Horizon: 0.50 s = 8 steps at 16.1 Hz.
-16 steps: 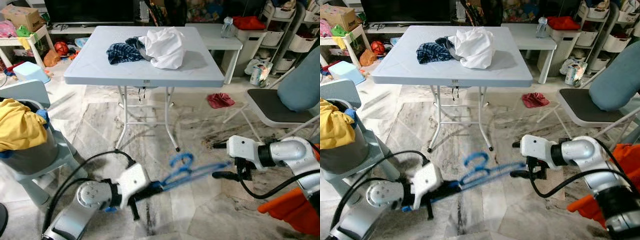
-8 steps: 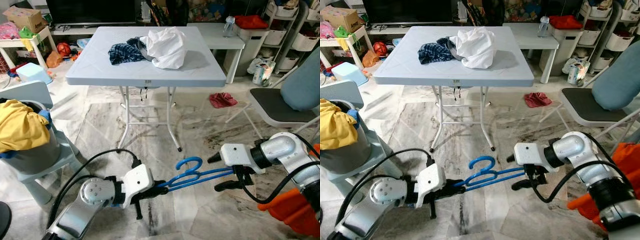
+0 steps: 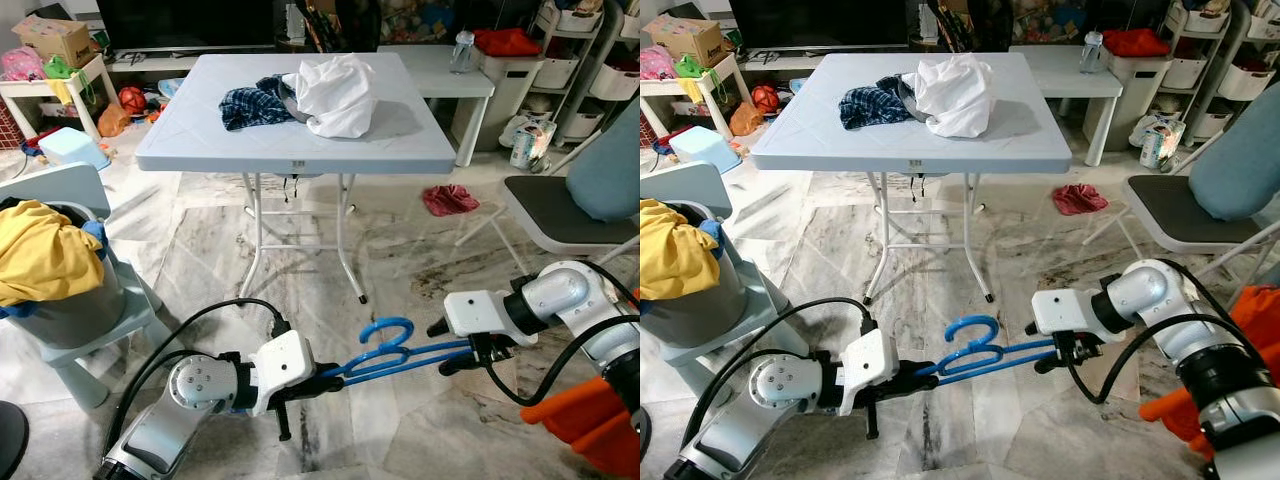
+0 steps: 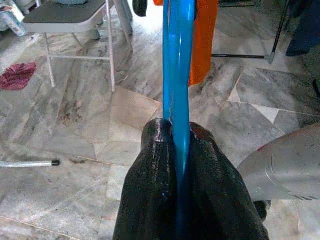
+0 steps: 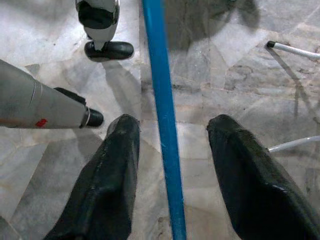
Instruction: Hang hanger
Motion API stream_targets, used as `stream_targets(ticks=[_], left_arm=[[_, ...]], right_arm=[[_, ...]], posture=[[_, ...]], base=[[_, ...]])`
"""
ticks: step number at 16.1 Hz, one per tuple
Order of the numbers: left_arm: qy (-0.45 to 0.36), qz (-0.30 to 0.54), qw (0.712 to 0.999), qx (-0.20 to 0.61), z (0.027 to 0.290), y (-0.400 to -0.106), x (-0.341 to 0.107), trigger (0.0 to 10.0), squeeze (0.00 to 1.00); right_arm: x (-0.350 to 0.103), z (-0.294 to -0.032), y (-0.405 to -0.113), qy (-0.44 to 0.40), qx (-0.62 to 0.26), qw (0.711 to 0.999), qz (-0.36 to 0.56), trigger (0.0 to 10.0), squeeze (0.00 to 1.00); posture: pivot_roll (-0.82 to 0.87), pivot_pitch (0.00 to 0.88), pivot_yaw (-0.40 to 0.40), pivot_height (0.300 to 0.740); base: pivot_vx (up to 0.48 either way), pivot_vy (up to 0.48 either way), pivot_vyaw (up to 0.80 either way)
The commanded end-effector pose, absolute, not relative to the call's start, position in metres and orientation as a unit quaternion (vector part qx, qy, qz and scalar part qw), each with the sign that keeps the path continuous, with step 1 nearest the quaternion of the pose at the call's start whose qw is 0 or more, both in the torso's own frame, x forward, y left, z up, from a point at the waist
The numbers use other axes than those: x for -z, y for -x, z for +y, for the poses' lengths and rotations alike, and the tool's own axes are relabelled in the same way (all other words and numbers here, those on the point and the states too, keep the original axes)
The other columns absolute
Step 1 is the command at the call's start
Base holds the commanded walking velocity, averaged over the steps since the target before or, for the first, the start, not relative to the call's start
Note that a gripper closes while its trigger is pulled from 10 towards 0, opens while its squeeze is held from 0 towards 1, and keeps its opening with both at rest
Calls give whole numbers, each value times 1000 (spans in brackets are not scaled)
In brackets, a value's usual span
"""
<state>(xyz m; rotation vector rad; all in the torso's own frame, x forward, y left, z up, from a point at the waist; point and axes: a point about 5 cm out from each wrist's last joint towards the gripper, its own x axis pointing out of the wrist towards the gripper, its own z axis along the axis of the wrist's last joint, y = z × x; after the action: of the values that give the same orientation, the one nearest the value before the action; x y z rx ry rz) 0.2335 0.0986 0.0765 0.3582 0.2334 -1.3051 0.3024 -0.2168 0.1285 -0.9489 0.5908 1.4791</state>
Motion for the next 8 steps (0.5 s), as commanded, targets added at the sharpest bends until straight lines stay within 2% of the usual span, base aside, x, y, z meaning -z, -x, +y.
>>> stream_targets(ticks=[1, 8], left_arm=[[-174, 103, 770, 606, 98, -236, -79, 10000, 0], [-175, 100, 768, 608, 95, -234, -80, 10000, 0]], right_arm=[[-132, -216, -306, 422, -636, 595, 252, 0, 0], [-126, -226, -310, 452, -617, 585, 270, 0, 0]], posture=[[-124, 0, 12, 740], [-123, 0, 11, 740]], base=[[0, 0, 0], [0, 0, 0]])
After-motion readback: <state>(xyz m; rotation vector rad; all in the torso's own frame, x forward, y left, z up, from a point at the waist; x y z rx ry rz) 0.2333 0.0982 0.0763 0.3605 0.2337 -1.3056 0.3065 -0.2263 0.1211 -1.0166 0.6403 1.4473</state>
